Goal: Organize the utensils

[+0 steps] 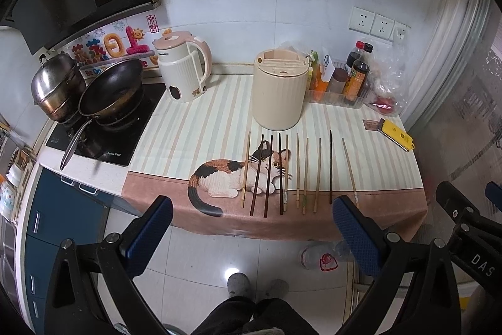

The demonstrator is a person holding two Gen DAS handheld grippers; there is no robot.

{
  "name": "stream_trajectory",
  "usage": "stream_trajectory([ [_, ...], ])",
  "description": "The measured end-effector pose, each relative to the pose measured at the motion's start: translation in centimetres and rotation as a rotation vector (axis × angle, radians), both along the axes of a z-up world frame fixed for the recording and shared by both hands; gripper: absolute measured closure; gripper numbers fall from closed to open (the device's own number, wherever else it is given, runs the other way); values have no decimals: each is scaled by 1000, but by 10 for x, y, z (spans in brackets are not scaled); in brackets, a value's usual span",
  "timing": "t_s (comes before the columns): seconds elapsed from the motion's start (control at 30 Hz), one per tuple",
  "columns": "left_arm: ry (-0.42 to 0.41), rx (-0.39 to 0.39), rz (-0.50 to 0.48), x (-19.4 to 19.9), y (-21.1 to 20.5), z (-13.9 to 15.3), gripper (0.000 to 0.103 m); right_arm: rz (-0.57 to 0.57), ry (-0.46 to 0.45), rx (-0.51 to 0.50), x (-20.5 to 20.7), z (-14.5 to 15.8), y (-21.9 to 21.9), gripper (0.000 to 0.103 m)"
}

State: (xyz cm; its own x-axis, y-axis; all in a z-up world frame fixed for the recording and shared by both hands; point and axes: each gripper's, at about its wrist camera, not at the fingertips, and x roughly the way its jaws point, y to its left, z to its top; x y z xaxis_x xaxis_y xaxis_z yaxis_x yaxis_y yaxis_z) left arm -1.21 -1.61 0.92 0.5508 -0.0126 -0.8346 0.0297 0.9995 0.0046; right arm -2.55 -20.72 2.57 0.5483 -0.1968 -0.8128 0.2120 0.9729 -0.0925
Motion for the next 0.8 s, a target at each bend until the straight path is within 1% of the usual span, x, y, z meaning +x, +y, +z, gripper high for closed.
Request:
stream_trajectory([
  [0.1, -8, 4, 4, 1, -1, 0, 0, -4, -9, 12, 0, 0, -5, 0],
  [0.13, -22, 7, 8, 4, -2, 1, 0, -9, -14, 18, 2, 0, -8, 0],
  [0.2, -68, 16, 17, 9, -4, 0, 0, -15, -36, 51, 7, -3, -16, 0],
  [0.27, -111, 48, 32, 20, -6, -4, 0, -6, -75, 88, 14, -9, -24, 0],
  [0.4, -133, 79, 65, 49, -5, -24, 0, 7, -65, 115, 42, -35, -35, 0],
  [0.47, -127, 113, 80, 68, -3, -40, 0, -3, -36, 134, 63, -59, -42, 0],
  [0.5, -117, 135, 87, 78, -2, -49, 0, -11, -20, 144, 72, -71, -45, 3],
  [0.53, -102, 149, 91, 87, 0, -57, 0, -19, -4, 154, 81, -81, -46, 10],
  [0.57, -78, 157, 93, 99, 3, -69, 0, -29, 23, 168, 93, -95, -48, 14],
  [0.6, -54, 165, 96, 111, 6, -81, 0, -33, 43, 180, 102, -108, -49, 21],
  [0.63, -16, 172, 100, 124, 10, -95, 0, -32, 59, 190, 111, -120, -50, 34],
  [0.7, 75, 159, 93, 148, 19, -126, 0, -8, 114, 223, 134, -150, -51, 51],
  [0.73, 138, 135, 91, 162, 26, -146, 0, -7, 136, 234, 142, -162, -52, 53],
  [0.8, 233, 96, 81, 181, 31, -180, 1, -17, 186, 252, 161, -191, -54, 55],
])
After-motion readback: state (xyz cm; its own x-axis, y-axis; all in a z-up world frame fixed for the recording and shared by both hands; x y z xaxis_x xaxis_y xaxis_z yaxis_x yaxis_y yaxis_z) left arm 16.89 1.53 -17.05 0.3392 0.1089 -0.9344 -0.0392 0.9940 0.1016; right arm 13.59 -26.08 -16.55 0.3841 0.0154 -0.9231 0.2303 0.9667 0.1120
